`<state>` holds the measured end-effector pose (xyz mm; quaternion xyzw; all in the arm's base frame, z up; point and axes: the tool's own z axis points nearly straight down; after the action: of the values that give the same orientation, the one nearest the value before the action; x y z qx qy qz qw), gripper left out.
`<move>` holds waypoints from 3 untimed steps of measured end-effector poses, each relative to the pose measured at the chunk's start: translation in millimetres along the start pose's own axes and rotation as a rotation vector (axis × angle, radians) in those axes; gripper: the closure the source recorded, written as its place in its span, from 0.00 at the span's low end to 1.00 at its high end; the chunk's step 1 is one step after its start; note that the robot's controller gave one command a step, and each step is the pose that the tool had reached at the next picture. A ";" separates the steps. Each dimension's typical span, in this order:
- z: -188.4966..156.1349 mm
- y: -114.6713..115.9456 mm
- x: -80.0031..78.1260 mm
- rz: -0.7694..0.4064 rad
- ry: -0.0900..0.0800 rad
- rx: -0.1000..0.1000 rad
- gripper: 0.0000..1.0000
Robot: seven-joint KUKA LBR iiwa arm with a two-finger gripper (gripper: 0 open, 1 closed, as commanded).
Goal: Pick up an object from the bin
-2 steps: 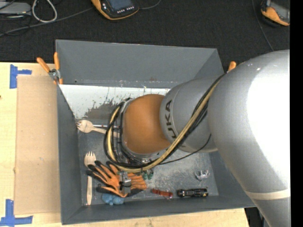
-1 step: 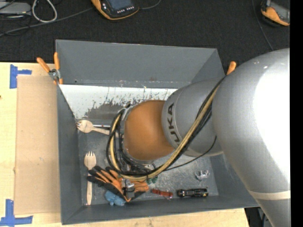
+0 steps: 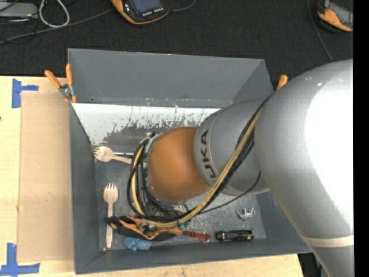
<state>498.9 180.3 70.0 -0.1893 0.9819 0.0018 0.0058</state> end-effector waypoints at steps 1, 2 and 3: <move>0.0 0.0 0.1 0.001 0.000 0.000 1.00; -0.6 0.4 4.5 0.008 -0.003 0.000 1.00; 0.0 7.0 -1.1 0.006 -0.003 0.000 1.00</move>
Offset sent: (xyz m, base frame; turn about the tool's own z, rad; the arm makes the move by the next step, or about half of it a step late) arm -0.0075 -0.0010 0.0007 0.0086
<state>497.3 187.2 70.0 -0.1865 0.9824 0.0021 0.0072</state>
